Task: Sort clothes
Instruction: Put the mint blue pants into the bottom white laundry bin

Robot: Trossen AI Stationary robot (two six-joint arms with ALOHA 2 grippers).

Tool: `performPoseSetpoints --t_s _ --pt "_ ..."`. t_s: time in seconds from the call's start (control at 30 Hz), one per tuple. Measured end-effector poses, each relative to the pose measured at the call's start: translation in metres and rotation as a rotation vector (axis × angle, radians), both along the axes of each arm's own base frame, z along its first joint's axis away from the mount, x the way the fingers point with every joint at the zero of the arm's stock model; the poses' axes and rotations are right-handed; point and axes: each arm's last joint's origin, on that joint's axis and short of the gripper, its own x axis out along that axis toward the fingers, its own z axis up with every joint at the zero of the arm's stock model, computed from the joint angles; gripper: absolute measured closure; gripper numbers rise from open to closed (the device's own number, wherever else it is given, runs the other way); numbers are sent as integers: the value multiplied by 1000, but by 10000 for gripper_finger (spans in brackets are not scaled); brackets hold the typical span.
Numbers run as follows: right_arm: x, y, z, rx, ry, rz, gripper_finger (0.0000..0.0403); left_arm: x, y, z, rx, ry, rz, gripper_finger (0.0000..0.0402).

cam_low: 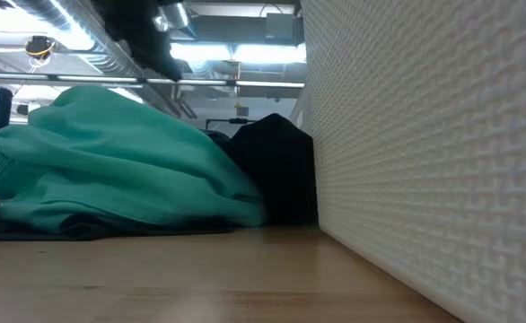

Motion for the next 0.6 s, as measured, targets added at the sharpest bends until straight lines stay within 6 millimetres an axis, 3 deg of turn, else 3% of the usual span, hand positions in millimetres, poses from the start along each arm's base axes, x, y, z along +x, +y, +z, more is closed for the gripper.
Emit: performPoseSetpoints --t_s 0.33,0.6 --pt "3 25 4 20 -55 89 102 -15 -36 -6 -82 95 -41 211" --pt "11 32 1 26 -58 114 102 -23 -40 -18 -61 147 16 211"
